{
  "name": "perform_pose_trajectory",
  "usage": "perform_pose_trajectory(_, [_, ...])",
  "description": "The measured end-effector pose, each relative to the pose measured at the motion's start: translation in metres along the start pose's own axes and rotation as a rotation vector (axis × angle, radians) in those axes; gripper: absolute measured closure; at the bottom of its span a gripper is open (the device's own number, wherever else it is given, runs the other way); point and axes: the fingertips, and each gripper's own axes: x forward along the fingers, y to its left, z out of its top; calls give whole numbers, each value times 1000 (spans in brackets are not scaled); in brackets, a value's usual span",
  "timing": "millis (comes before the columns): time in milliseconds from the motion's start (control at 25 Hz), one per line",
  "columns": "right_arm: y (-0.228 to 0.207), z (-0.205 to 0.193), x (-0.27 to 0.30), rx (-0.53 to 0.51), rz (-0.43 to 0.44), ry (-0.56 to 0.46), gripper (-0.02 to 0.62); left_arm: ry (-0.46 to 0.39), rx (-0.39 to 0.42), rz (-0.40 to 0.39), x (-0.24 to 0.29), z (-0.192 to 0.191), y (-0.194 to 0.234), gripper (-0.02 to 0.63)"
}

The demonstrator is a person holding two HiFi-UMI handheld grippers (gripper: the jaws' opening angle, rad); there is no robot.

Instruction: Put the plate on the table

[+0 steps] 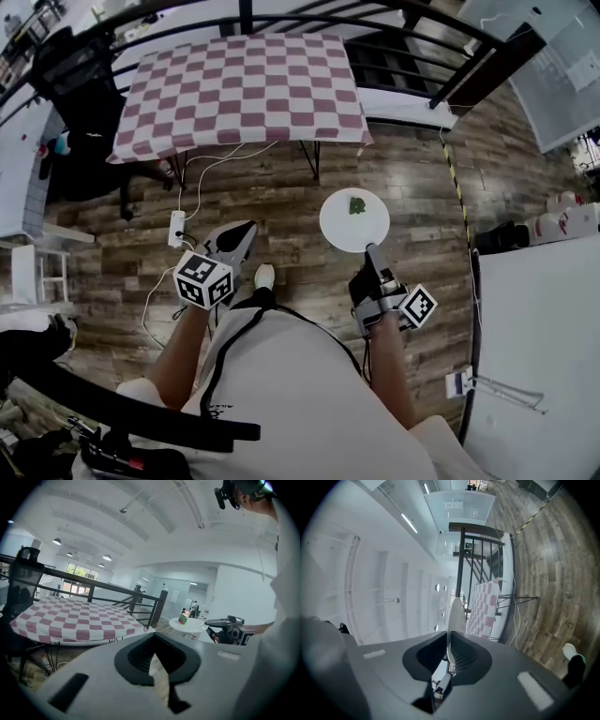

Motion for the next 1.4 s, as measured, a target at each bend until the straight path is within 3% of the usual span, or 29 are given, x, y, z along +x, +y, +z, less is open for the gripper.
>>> perform_pose_trajectory(320, [-1, 5, 63, -1, -10, -34, 561, 11, 4, -47, 34, 25, 59, 598])
perform_pose_trajectory(920, [-13, 27, 132, -2, -40, -105, 561, 30, 1, -96, 81, 55, 131, 598])
perform_pose_trajectory(1400, [-23, 39, 149, 9, -50, -123, 561, 50, 13, -119, 101, 63, 138, 598])
